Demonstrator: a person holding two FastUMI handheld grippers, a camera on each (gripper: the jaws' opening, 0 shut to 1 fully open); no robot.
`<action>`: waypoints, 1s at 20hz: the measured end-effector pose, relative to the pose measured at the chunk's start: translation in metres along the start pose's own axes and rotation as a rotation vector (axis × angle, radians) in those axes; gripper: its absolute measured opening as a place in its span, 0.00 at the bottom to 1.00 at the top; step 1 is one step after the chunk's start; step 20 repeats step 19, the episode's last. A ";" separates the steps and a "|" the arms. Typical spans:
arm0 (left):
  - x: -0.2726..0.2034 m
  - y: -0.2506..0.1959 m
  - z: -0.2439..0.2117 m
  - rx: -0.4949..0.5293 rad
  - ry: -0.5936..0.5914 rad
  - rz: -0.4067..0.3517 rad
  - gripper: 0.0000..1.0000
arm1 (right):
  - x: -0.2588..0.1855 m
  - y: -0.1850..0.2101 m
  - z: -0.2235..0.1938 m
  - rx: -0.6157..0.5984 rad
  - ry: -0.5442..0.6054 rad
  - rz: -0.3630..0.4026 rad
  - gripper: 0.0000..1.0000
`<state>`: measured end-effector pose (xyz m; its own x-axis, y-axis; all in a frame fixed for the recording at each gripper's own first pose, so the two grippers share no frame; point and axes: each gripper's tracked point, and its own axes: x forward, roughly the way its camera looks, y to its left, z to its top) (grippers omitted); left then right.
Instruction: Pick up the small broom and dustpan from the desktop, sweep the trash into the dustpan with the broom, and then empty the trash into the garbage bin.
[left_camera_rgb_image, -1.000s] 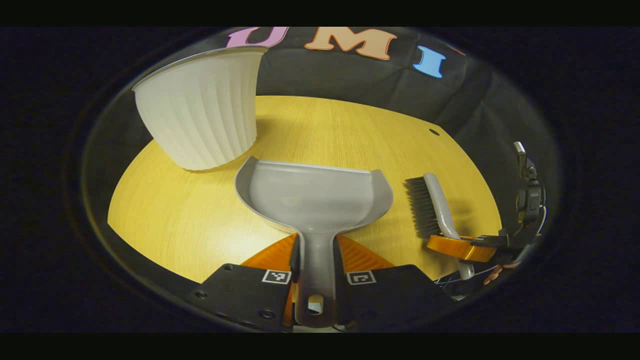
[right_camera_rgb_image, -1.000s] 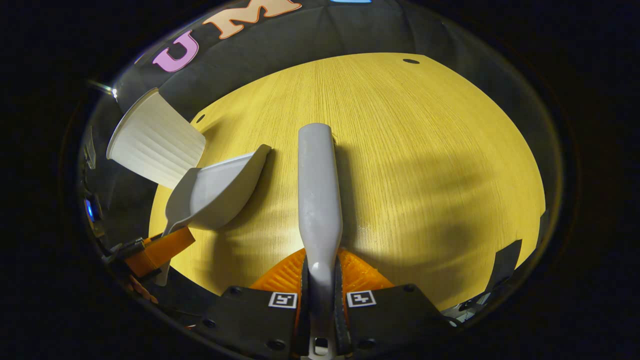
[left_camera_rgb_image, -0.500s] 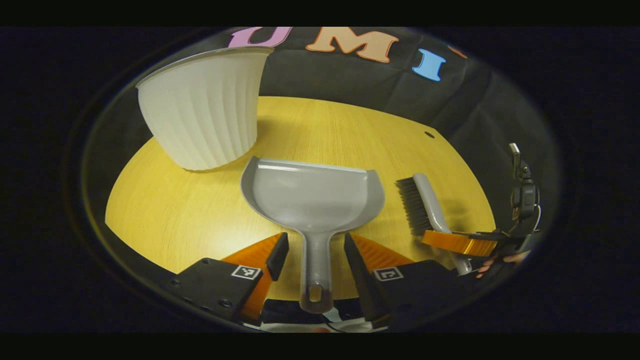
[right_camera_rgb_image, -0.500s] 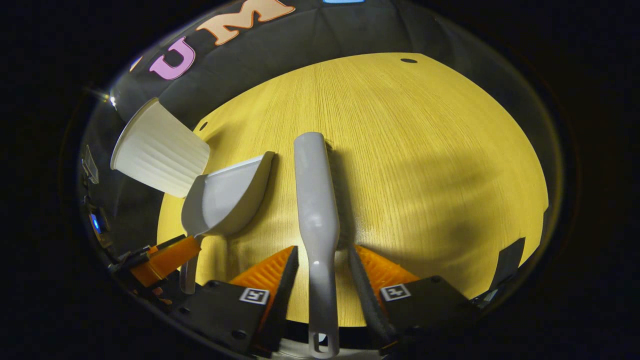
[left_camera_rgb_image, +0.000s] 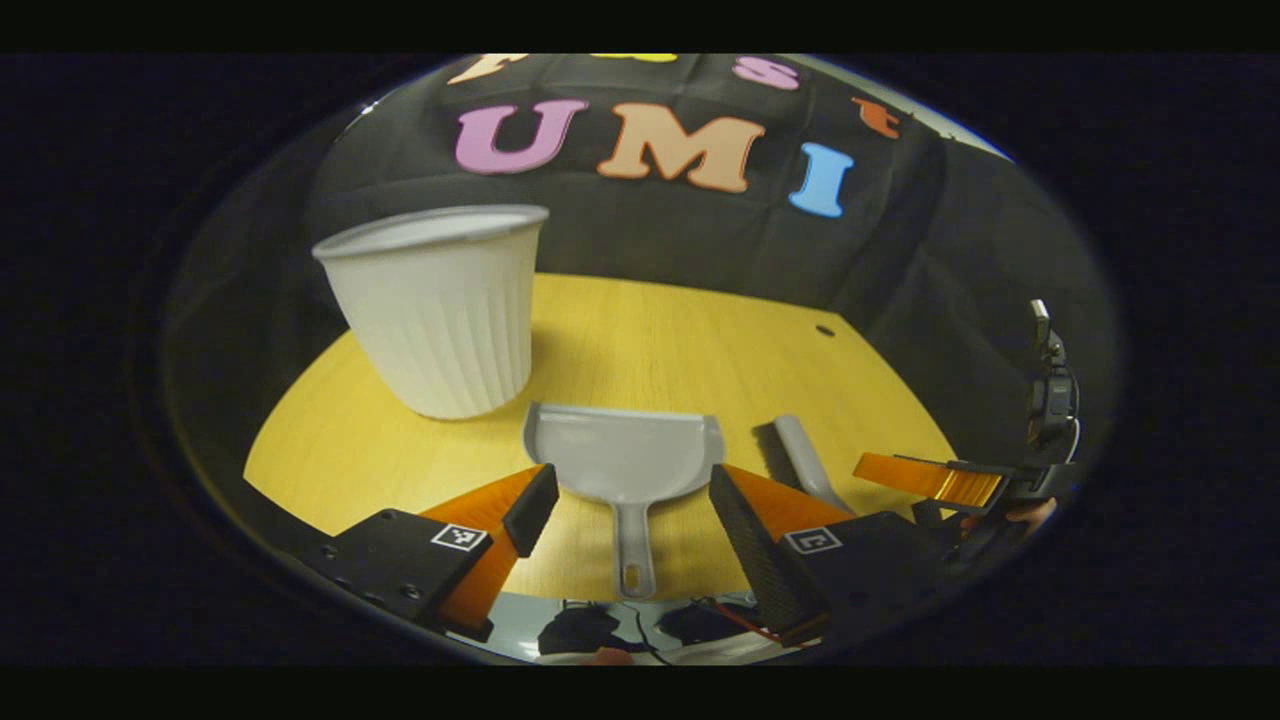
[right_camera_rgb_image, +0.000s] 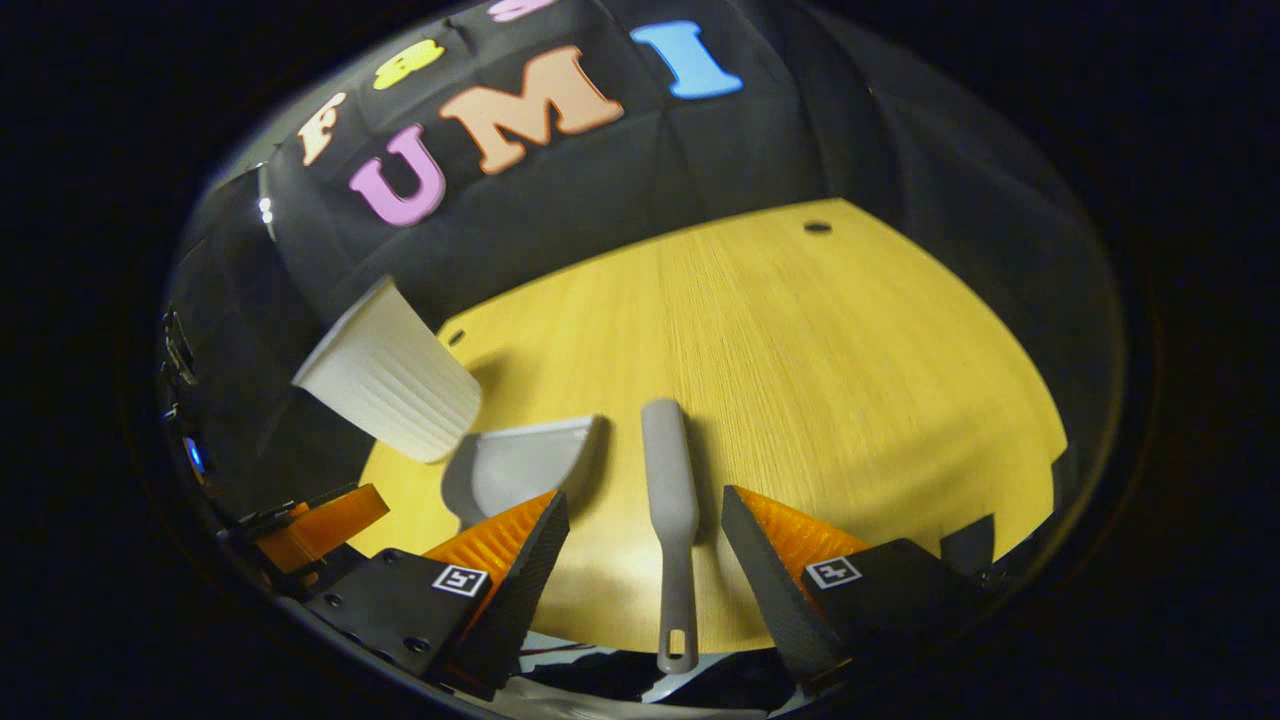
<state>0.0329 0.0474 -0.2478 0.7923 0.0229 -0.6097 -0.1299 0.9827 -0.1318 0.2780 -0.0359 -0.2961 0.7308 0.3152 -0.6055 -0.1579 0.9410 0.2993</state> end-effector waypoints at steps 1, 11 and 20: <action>-0.015 0.000 0.021 0.015 -0.075 0.005 0.92 | -0.018 0.010 0.015 -0.038 -0.067 0.008 0.99; -0.087 0.001 0.136 0.136 -0.541 0.024 0.93 | -0.134 0.088 0.075 -0.252 -0.598 -0.014 0.98; -0.097 -0.005 0.135 0.152 -0.507 -0.150 0.94 | -0.183 0.066 0.059 -0.136 -0.674 -0.157 0.98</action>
